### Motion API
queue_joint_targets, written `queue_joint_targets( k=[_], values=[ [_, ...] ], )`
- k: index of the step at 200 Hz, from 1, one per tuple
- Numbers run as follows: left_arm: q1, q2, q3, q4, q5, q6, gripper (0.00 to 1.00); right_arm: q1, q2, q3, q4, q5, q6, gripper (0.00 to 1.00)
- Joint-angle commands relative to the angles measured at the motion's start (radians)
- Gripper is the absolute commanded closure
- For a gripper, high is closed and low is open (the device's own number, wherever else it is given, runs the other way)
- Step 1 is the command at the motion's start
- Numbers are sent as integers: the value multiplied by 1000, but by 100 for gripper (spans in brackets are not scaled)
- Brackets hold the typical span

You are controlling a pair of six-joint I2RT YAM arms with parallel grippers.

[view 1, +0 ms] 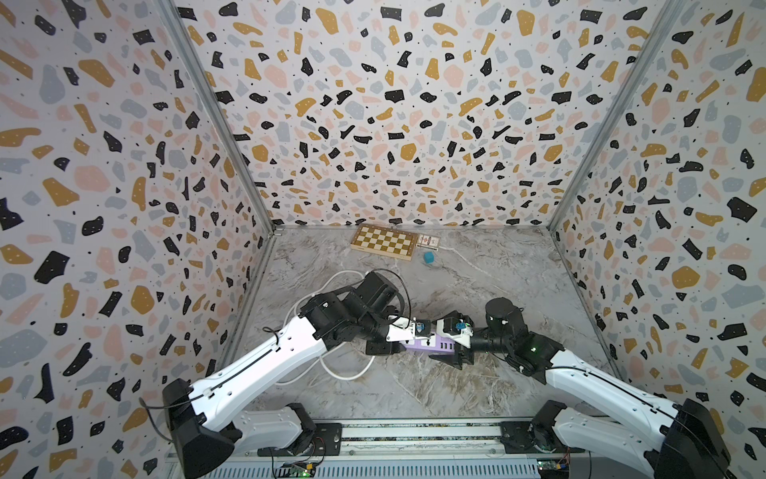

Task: Wrap the cord around the power strip
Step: Pick up the power strip from the center of the board.

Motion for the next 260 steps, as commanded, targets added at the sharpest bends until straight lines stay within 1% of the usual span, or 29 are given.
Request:
queue_joint_targets(
  k=[1,15,37,46,71,94,116,150,195,215,233,245,252,255,260],
  values=[
    [-9,-32,11,150,107,-23,100,6,-6,0,39,23,3,17],
    [-10,-47,-2,177,115,-21,100,6,-9,-4,39,23,-6,20],
    [-8,-66,-29,223,140,-26,100,6,-20,-15,43,17,-18,33],
    [-10,-68,-33,234,150,-27,100,4,-24,-20,44,20,-21,36],
    [-10,-71,-43,234,169,-16,100,2,-45,-33,43,9,-34,35],
    [-7,-100,-69,257,205,0,100,-18,-90,-59,54,-37,-35,25],
    [-2,-125,-91,277,212,4,100,-46,-139,-78,55,-62,-38,18],
    [3,-134,-102,276,234,8,100,-90,-193,-91,43,-105,-39,18],
    [3,-109,-104,319,253,-17,100,-92,-162,-63,9,-152,-45,31],
    [4,-101,-110,348,258,-24,100,-92,-152,-61,19,-152,-39,44],
    [4,-105,-128,378,234,-30,100,-92,-156,-62,22,-143,-40,58],
    [6,-97,-133,379,219,-30,100,-94,-156,-63,22,-143,-41,61],
    [8,-89,-133,374,209,-32,100,-94,-156,-61,22,-144,-40,66],
    [8,-85,-132,371,203,-32,99,-94,-156,-60,22,-144,-41,67],
    [9,-78,-129,367,199,-33,93,-94,-153,-60,23,-143,-39,68]
  ],
)
